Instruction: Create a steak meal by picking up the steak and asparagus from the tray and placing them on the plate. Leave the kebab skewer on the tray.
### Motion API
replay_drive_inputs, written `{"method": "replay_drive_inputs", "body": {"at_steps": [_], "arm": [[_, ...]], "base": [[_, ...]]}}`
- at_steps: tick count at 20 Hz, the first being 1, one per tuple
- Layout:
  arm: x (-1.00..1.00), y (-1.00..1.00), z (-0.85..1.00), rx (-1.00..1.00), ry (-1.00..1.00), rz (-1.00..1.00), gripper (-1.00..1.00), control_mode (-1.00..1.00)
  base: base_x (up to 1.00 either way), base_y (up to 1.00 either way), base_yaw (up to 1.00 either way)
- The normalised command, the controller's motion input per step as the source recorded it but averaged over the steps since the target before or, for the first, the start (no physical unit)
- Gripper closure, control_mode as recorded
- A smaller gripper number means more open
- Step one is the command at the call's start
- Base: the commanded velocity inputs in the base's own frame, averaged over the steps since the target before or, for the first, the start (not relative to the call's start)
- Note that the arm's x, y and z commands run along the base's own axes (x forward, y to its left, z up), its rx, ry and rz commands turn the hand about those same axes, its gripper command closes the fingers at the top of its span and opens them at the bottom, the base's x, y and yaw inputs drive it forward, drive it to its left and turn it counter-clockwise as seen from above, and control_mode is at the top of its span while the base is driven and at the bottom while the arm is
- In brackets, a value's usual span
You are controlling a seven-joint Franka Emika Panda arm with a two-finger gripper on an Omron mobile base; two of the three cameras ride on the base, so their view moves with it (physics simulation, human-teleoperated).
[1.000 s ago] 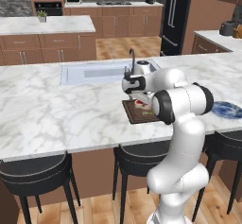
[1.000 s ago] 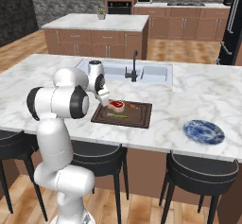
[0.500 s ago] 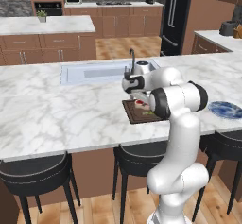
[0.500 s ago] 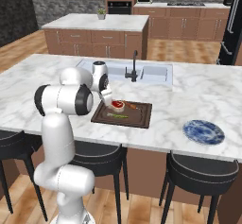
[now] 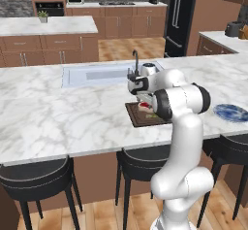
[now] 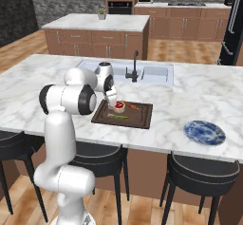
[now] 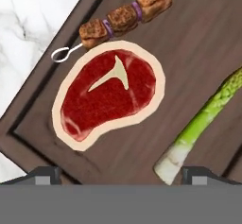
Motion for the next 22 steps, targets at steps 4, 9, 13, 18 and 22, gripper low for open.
{"method": "replay_drive_inputs", "body": {"at_steps": [4, 9, 13, 18, 22], "arm": [[0.2, 0.0, -0.18, 0.0, 0.01, -0.05, -1.0, -1.0], [0.14, 0.0, -0.28, 0.0, 0.0, -0.05, -1.0, -1.0], [0.22, 0.0, -0.2, 0.0, 0.0, -0.08, -1.0, -1.0], [0.32, 0.0, -0.04, 0.0, 0.0, -0.09, -1.0, -1.0], [0.32, 0.0, -0.05, 0.0, 0.0, -0.08, -1.0, -1.0]], "base": [[0.0, 0.0, 0.0], [0.0, 0.0, 0.0], [0.0, 0.0, 0.0], [0.0, 0.0, 0.0], [0.0, 0.0, 0.0]]}}
